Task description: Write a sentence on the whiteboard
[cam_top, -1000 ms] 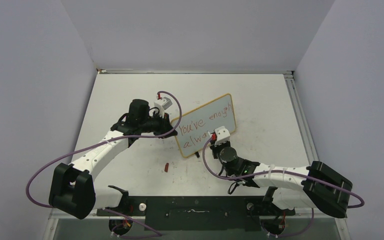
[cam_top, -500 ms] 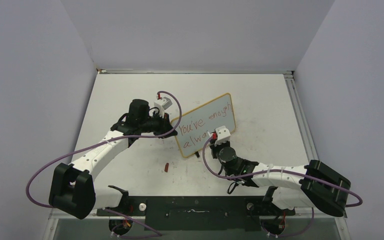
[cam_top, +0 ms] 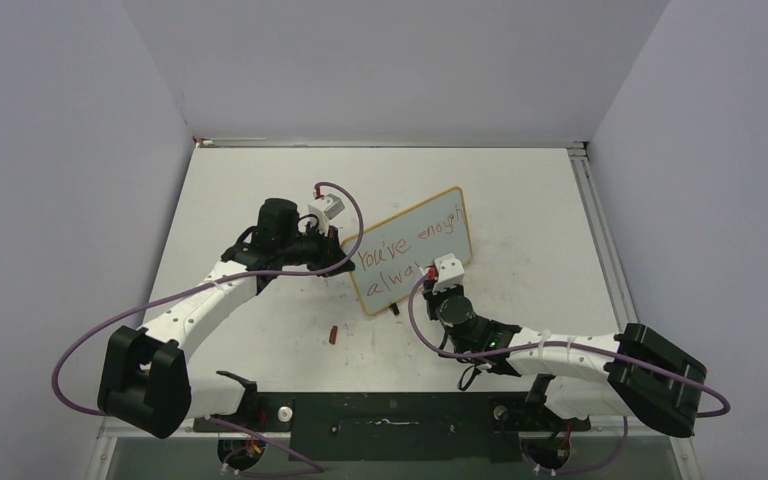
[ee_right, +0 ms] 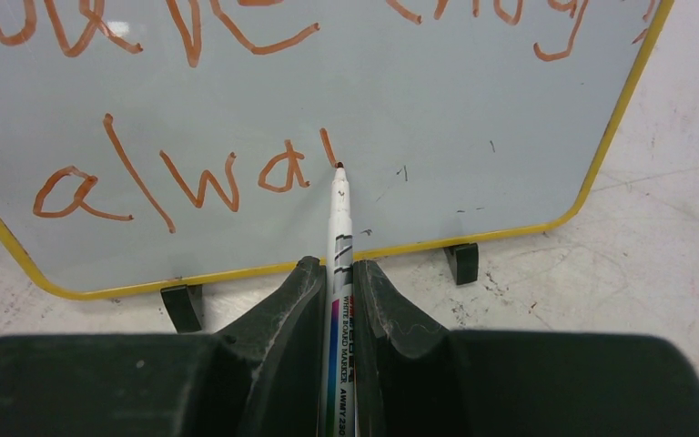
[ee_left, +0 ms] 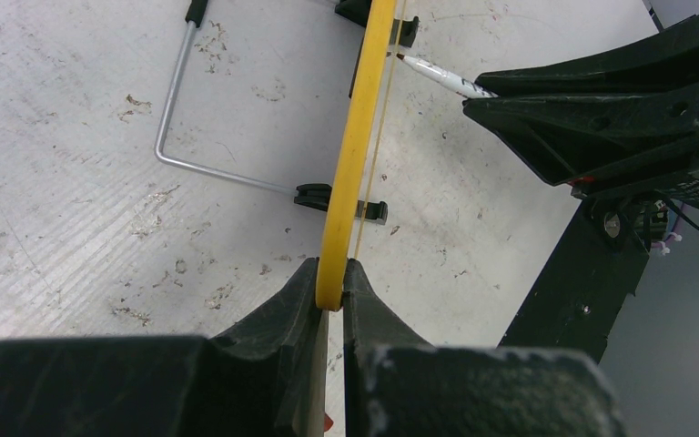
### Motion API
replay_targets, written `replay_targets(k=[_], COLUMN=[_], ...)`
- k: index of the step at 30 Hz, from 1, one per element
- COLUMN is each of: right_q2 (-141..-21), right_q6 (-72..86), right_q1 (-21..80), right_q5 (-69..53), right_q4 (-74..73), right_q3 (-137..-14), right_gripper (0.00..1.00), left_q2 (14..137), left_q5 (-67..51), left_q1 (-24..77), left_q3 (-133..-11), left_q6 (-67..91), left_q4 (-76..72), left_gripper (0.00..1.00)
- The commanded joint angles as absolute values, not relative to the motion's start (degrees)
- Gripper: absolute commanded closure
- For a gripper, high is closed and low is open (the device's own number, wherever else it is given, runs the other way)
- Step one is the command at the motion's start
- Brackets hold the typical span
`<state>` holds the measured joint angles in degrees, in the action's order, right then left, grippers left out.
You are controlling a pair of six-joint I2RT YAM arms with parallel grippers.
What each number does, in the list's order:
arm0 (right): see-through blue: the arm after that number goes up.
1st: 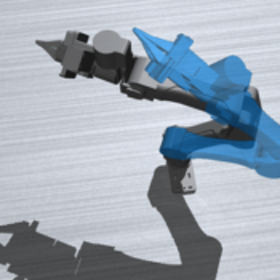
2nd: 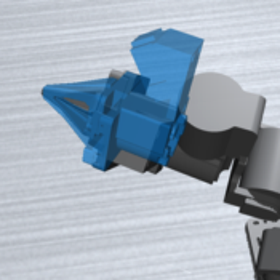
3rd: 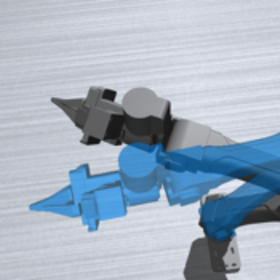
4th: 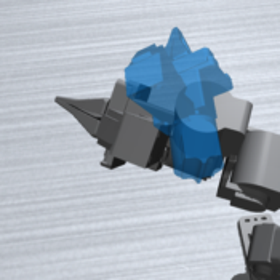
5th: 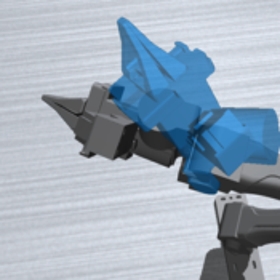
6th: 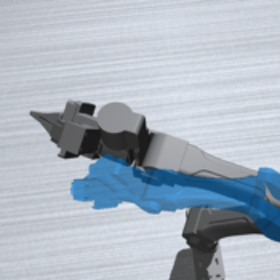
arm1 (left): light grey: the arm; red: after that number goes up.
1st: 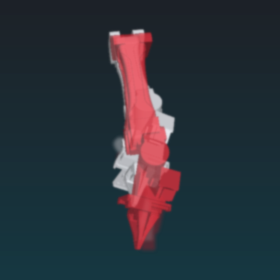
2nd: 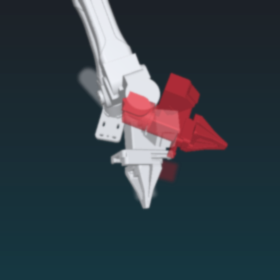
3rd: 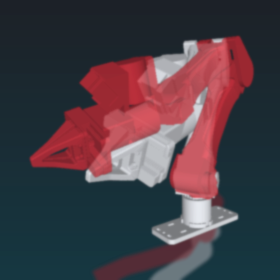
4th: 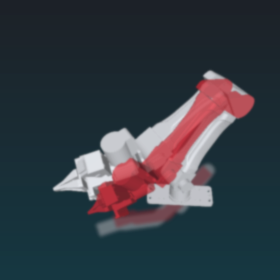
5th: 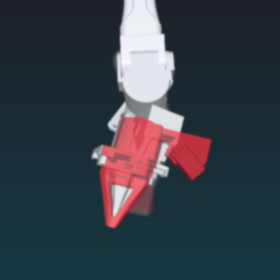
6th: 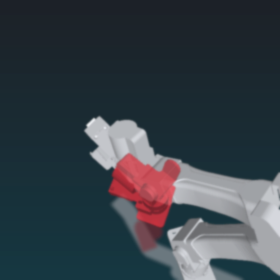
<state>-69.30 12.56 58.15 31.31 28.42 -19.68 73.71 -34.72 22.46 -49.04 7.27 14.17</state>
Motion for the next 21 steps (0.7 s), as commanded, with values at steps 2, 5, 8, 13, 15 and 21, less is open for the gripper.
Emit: replay_targets(k=[2, 5, 8, 13, 15, 21], right_q2=[-64.27, -64.22, -65.73, -68.60, -69.29, -69.43], right_q6=[11.83, 10.20, 8.74, 6.94, 6.56, 5.52], right_q1=[58.38, 58.23, 57.83, 57.58, 57.48, 57.30], right_q5=[34.21, 34.45, 34.39, 34.24, 34.19, 34.42], right_q4=[28.13, 28.72, 29.86, 32.54, 33.54, 34.60], right_q3=[-20.05, -20.57, -21.31, -22.30, -22.48, -22.94], right_gripper=[0.95, 0.95, 0.95, 0.95, 0.95, 0.95], left_q2=[73.87, 73.91, 73.80, 73.92, 73.92, 74.00], left_q5=[-31.99, -31.99, -32.00, -32.01, -32.02, -32.03], left_q1=[22.50, 22.50, 22.50, 22.50, 22.50, 22.51], left_q3=[-49.99, -50.01, -50.01, -50.01, -50.01, -50.09], left_q6=[6.42, 6.42, 6.42, 6.42, 6.42, 6.42], left_q4=[18.03, 18.02, 18.02, 18.02, 18.01, 18.02], left_gripper=[1.00, 1.00, 1.00, 1.00, 1.00, 1.00])
